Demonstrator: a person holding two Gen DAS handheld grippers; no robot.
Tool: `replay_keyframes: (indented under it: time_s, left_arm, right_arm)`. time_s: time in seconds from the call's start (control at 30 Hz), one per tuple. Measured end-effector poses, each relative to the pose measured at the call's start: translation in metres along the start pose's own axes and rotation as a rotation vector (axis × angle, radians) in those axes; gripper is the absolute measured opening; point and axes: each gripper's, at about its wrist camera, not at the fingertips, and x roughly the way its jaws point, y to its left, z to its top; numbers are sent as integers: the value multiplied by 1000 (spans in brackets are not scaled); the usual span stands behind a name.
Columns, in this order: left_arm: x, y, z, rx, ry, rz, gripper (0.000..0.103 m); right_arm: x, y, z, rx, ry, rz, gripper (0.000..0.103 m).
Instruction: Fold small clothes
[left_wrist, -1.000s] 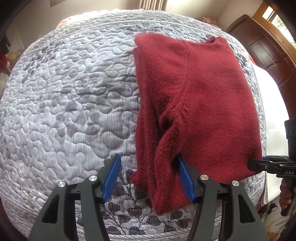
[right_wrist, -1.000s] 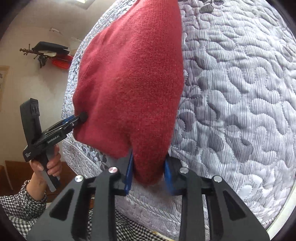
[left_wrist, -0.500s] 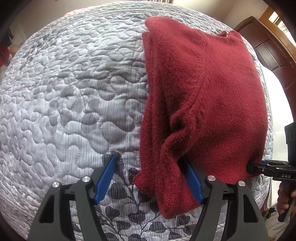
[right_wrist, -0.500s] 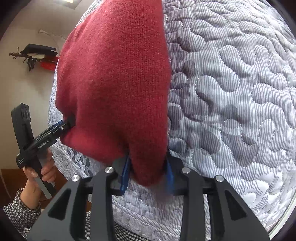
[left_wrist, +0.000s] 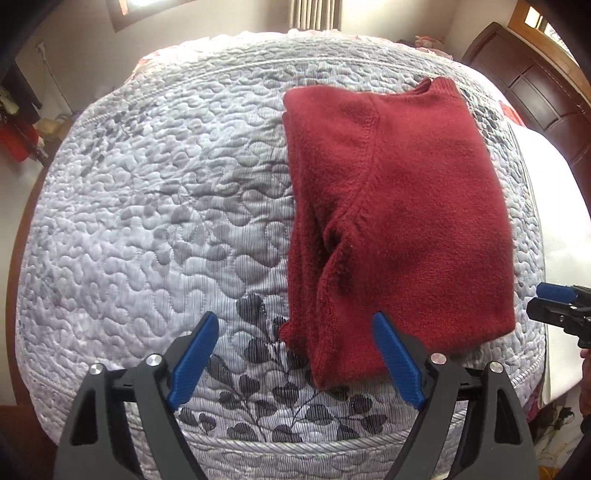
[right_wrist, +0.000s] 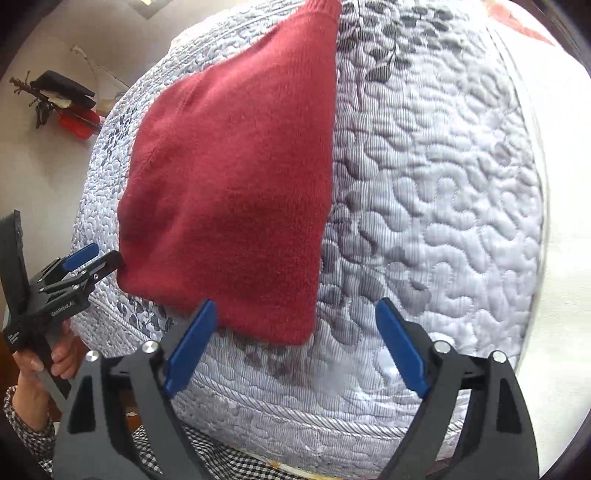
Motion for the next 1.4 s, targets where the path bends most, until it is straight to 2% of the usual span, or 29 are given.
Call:
replay_keyframes:
  time_s: [0.27, 0.77, 1.1, 1.4]
  left_arm:
    - [-44, -7, 6, -71, 11, 45, 93]
    - [-99, -5, -5, -81, -38, 114, 95]
    - [-109, -12, -10, -71, -49, 147, 95]
    - [-99, -12, -9, -68, -36, 167, 95]
  right_arm:
    - [-46, 23, -3, -6, -85, -65, 97]
    - [-102, 57, -18, -36, -158, -184, 98]
    - [-117, 66, -26, -58, -177, -245, 98]
    - [-112, 64, -29, -46, -181, -284, 98]
